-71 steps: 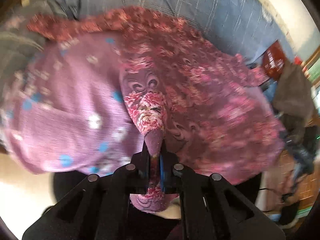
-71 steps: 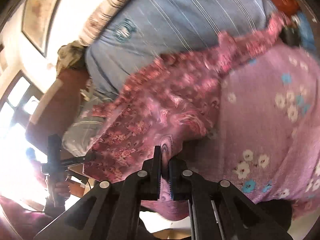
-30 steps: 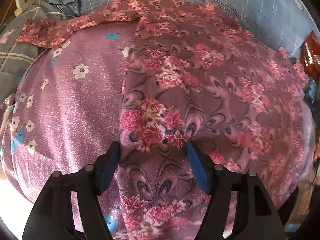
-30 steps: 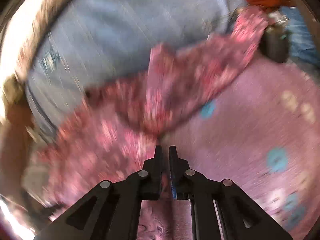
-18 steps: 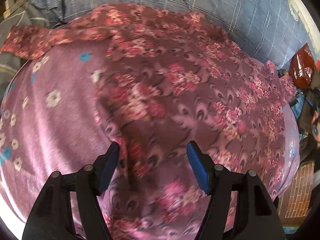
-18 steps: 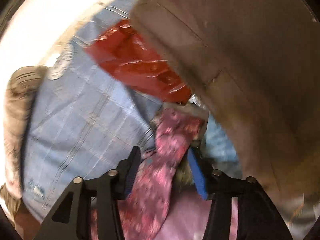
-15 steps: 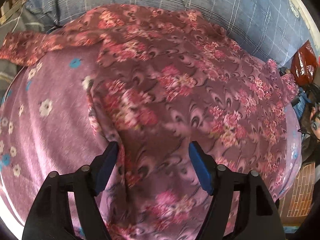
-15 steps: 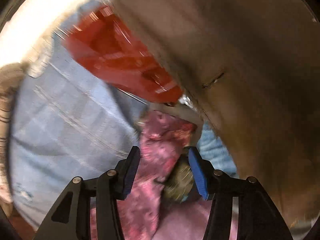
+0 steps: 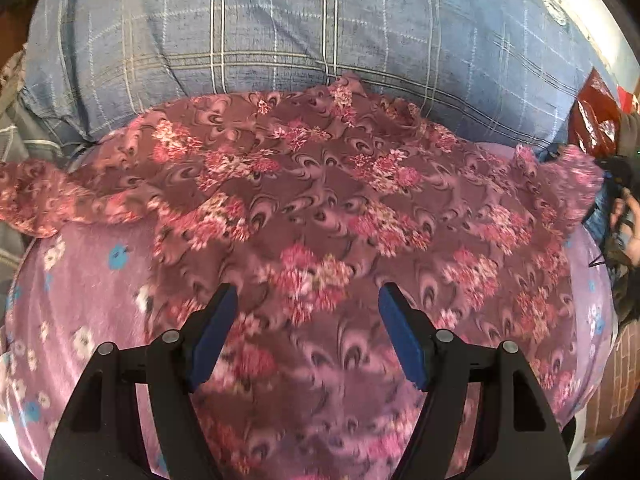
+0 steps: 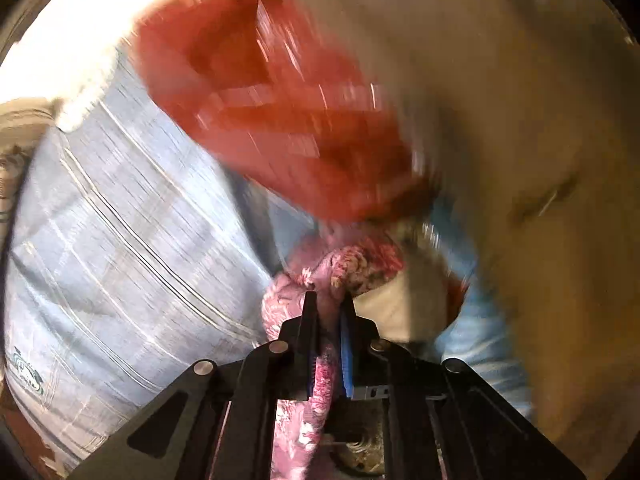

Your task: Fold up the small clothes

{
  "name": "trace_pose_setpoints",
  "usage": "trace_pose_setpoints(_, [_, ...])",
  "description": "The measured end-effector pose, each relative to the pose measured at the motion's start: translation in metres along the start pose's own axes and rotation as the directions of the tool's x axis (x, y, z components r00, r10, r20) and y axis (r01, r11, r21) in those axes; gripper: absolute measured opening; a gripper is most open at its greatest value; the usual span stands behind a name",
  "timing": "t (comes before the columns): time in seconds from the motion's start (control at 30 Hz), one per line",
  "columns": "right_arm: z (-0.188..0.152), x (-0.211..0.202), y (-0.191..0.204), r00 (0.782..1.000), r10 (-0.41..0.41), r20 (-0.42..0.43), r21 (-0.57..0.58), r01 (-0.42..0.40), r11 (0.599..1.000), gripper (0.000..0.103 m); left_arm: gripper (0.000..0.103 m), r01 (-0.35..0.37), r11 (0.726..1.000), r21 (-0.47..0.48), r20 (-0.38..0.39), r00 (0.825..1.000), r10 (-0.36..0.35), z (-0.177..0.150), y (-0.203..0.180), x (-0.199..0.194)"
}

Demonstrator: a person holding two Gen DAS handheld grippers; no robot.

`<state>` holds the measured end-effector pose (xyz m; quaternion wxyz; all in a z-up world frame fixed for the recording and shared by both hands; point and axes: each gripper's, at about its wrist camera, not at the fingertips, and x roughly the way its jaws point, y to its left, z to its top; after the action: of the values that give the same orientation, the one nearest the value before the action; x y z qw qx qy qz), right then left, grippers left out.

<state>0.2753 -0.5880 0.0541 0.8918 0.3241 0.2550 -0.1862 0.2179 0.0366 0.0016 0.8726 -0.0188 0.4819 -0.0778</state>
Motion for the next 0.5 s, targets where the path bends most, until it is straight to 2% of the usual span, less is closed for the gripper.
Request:
trace_pose_setpoints(0.1, [0.014, -0.039, -0.001, 0.992, -0.019, 0.124, 0.026, 0.016, 1.000, 0.009, 0.073, 0.054, 0.998, -0.026, 0.001, 0.999, -0.054, 0.011, 0.006, 0.015])
trace_pose_setpoints(0.23, [0.015, -0.049, 0.002, 0.989, -0.127, 0.081, 0.005, 0.127, 0.992, 0.009, 0.073, 0.072, 0.995, -0.070, -0.008, 0.997, -0.073, 0.018, 0.018, 0.041])
trace_pose_setpoints(0.33, [-0.002, -0.061, 0.028, 0.992, -0.092, 0.084, -0.056, 0.097, 0.994, 0.009, 0.073, 0.127, 0.985, -0.121, -0.047, 0.990, -0.133, 0.016, 0.027, 0.056])
trace_pose_setpoints(0.43, [-0.026, -0.071, 0.065, 0.997, -0.026, 0.073, -0.131, 0.036, 0.991, 0.009, 0.073, 0.167, 0.979, -0.119, -0.031, 0.985, -0.172, 0.020, 0.031, 0.053])
trace_pose_setpoints(0.5, [-0.042, -0.071, 0.090, 0.999, 0.021, 0.049, -0.172, -0.013, 0.985, 0.009, 0.073, 0.229, 0.963, -0.143, -0.027, 0.972, -0.235, 0.022, 0.037, 0.051])
